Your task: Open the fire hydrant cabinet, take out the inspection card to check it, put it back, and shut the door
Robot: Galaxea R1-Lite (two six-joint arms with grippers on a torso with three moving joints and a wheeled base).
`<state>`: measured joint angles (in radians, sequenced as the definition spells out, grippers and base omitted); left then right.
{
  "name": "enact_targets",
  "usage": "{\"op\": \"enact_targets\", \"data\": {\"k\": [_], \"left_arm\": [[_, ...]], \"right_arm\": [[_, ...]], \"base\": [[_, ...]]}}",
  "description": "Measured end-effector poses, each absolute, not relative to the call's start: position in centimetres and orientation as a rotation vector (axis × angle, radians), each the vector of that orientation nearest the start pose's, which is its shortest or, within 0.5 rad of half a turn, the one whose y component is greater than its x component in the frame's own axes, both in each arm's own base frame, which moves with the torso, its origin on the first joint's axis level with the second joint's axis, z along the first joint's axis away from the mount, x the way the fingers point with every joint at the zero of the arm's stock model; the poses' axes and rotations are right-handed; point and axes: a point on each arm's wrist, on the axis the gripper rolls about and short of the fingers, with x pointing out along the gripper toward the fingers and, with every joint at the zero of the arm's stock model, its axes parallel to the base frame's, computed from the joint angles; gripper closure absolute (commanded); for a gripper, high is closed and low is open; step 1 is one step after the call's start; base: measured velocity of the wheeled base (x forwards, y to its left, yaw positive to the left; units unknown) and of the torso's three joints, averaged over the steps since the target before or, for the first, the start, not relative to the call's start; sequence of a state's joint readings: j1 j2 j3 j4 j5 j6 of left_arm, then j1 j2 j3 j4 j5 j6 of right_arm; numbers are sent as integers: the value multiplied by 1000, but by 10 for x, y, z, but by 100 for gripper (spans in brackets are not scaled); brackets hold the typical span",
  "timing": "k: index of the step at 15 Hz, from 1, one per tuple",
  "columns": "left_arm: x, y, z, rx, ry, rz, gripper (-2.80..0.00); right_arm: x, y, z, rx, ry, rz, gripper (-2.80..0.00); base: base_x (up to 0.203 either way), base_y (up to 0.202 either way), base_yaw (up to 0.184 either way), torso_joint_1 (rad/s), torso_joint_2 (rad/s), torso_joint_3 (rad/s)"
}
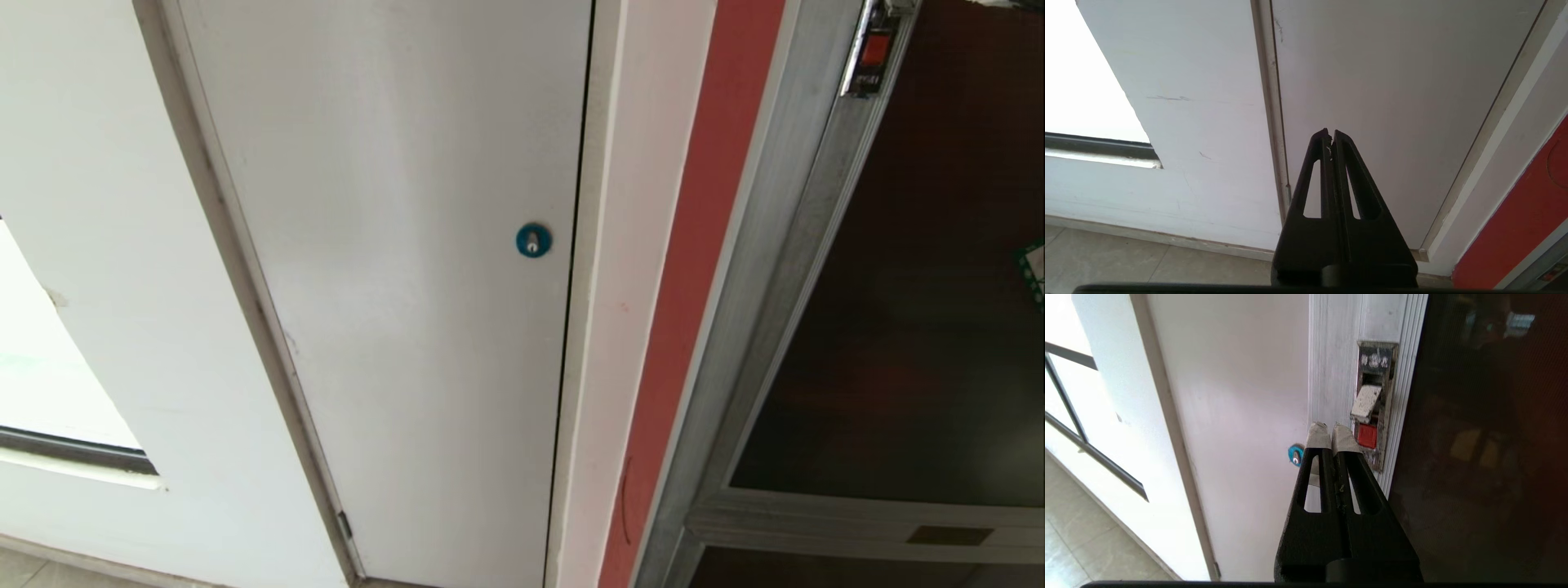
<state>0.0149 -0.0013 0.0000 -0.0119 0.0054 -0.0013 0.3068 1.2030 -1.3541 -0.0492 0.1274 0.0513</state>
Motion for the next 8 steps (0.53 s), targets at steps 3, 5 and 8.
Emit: {"op": "enact_targets", "data": {"k": [3, 5, 8], "left_arm": [[-23, 0, 77, -1, -13, 20, 0], [-23, 0, 77, -1, -13, 19, 0], [-23, 0, 77, -2, -13, 20, 0]], "right_arm": [[147, 51, 411, 70, -195, 447, 0], [152, 54, 414, 68, -185, 450, 0], [164, 59, 415, 67, -174, 453, 0]], "base": [[0, 0, 0, 0, 0, 0], [0, 0, 0, 0, 0, 0], [0, 0, 0, 0, 0, 0]]}}
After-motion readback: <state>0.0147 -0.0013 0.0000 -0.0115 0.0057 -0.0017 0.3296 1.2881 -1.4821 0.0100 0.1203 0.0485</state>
